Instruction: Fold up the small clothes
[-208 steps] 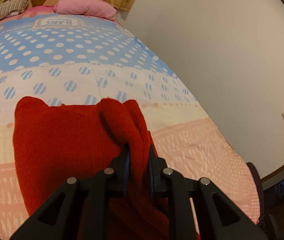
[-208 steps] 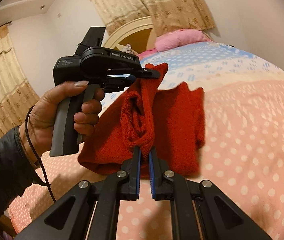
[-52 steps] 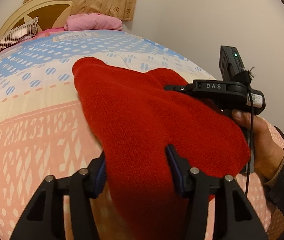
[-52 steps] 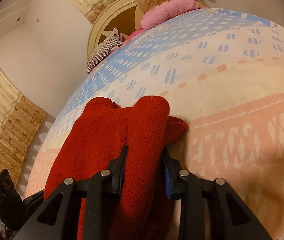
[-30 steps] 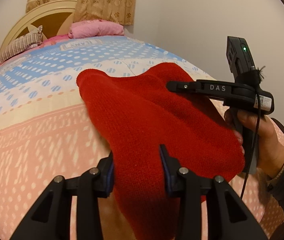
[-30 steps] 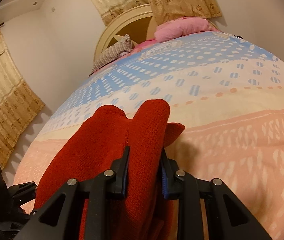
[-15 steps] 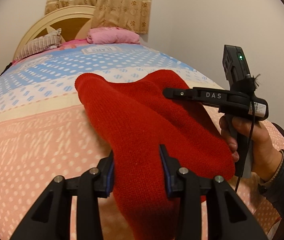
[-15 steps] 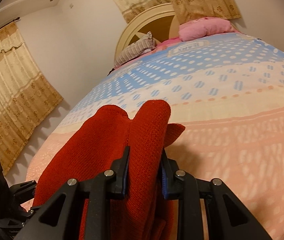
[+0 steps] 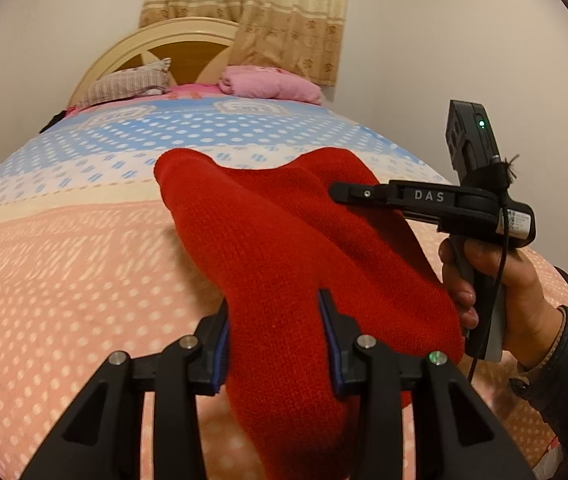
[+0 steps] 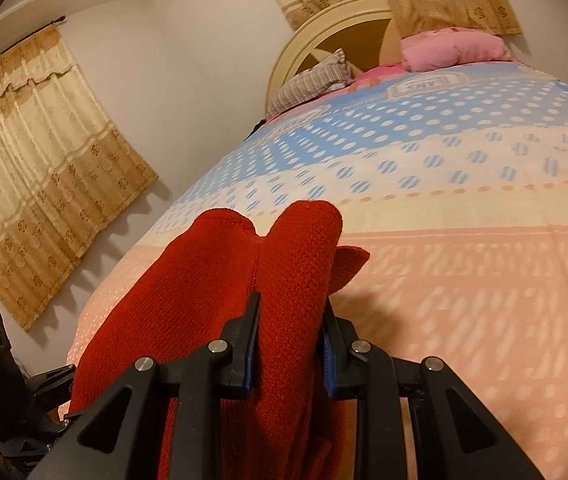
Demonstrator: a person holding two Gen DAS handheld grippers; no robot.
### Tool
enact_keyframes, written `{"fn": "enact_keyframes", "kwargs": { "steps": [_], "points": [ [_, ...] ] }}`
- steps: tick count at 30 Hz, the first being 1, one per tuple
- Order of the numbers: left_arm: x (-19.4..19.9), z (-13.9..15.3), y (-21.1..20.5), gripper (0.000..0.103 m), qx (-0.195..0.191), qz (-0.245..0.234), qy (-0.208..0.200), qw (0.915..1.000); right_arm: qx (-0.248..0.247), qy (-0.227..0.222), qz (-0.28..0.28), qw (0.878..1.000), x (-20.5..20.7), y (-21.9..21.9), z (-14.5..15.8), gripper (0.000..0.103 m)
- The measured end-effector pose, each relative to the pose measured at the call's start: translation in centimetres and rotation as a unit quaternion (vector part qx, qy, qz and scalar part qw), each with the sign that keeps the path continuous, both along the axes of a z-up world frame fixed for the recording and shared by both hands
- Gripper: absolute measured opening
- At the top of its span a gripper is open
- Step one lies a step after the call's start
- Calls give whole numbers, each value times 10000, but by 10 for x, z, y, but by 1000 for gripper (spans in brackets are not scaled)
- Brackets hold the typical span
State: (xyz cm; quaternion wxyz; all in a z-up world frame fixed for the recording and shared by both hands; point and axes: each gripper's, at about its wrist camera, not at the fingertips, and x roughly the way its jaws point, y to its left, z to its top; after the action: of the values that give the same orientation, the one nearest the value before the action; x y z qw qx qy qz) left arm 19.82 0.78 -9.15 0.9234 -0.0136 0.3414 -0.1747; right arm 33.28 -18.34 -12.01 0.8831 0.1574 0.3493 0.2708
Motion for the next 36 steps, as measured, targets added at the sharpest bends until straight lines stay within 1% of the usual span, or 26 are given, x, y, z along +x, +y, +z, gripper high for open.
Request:
{"fn": "enact_keyframes", "kwargs": {
  "steps": [8, 21, 31, 36],
  "points": [
    [-9, -4, 33, 40, -51, 330, 19, 9994, 24, 53, 300, 9995, 4, 45, -3, 26],
    [-21, -10, 78, 40, -106, 805, 11, 9967, 21, 105, 783, 9969, 17, 106, -6, 26],
    [-26, -17, 98, 40, -189, 1103, 66, 9937, -18, 161, 1052, 9943, 24, 143, -11, 26],
    [-32, -17, 105, 40, -187, 1229, 22, 9922, -24, 184, 1149, 9932, 26, 156, -11, 26]
  ]
}}
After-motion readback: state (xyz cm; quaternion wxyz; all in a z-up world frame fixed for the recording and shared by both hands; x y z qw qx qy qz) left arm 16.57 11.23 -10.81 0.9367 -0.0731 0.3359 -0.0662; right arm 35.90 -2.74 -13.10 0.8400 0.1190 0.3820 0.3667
